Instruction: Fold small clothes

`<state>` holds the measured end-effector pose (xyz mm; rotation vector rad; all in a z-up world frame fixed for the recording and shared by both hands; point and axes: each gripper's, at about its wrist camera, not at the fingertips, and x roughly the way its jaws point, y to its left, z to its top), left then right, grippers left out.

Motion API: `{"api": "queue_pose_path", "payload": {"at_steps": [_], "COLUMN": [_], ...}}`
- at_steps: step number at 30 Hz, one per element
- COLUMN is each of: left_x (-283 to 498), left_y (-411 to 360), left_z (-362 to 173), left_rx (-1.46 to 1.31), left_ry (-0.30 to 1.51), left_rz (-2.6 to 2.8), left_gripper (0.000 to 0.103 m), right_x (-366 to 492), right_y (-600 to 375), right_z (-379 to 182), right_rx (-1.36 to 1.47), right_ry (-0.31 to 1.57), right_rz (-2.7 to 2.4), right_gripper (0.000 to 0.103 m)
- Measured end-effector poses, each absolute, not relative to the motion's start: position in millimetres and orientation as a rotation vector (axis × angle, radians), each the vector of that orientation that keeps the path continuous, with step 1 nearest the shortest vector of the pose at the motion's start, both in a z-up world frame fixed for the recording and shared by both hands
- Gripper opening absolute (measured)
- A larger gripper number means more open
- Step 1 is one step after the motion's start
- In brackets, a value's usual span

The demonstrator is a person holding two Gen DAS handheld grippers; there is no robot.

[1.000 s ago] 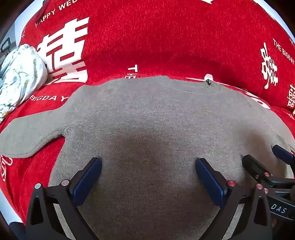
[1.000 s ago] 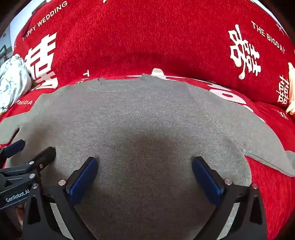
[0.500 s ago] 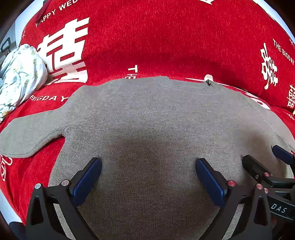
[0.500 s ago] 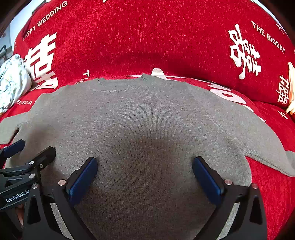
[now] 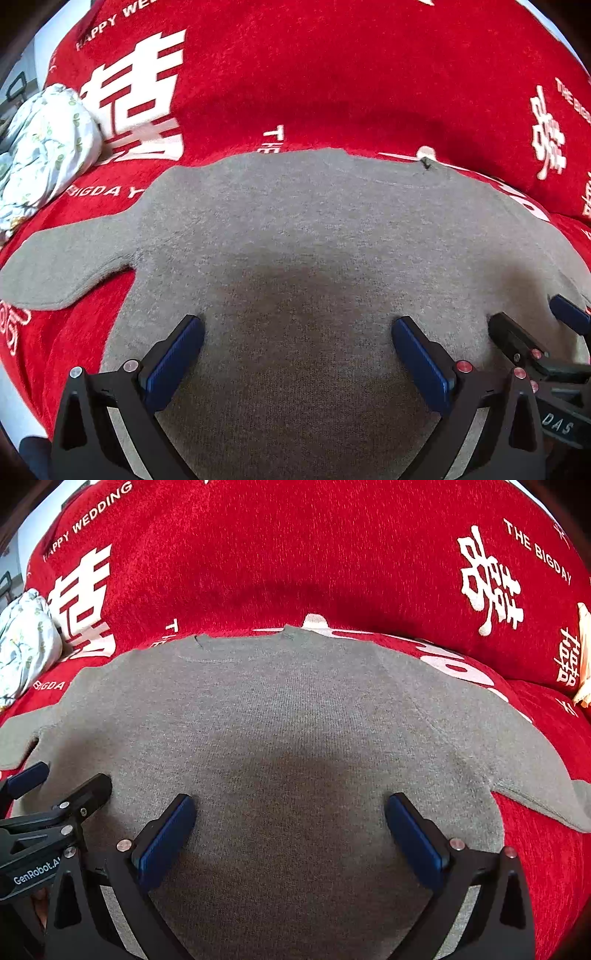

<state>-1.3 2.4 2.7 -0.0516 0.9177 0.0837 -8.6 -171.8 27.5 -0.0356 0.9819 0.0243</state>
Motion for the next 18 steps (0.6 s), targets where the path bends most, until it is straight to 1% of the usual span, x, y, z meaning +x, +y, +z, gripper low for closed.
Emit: {"api": "queue_pose_path", "payload": {"at_steps": [5, 9, 12, 18], "left_x": [8, 21, 28, 26], "left_y": [5, 8, 8, -6], "left_z": [5, 7, 8, 18], "left_rx": [-0.081, -0.074, -0.084, -0.076], "left_ry": [1.011, 1.146, 1.219, 1.22], "left_rz": [0.121, 0.092, 0.098, 0.087], "left_gripper": [0.103, 0.103, 0.103, 0.103], "right_x": [0, 9, 11, 9], "right_y": [-169, -170, -172, -181], "right_z": [28, 30, 34, 45], "right_rx": [-0.055, -0.049, -0.03, -0.016], "right_ry": [1.046, 1.133, 1.156, 1.13], "right_rz": [0.018, 0.037, 0.039, 0.01], "right_gripper": [0.102, 0.102, 0.103, 0.103]}}
